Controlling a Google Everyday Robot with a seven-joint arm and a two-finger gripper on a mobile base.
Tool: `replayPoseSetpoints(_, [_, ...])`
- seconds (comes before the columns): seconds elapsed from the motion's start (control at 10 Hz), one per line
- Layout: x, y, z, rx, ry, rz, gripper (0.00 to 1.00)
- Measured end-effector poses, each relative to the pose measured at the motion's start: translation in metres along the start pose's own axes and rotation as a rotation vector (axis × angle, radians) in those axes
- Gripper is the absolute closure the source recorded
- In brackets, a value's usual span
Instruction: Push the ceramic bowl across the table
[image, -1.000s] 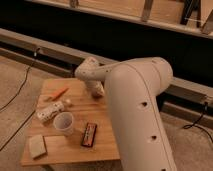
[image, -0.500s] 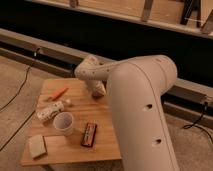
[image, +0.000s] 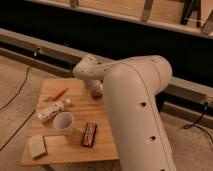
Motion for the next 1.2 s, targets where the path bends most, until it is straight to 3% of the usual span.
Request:
replayPoseSetpoints(0.7, [-0.031,-0.015,0.03,0.03,0.022,0.01,0.35])
replayPoseSetpoints(1.2, [-0.052,-0.027,0.032,0.042,0.017,0.013,0.35])
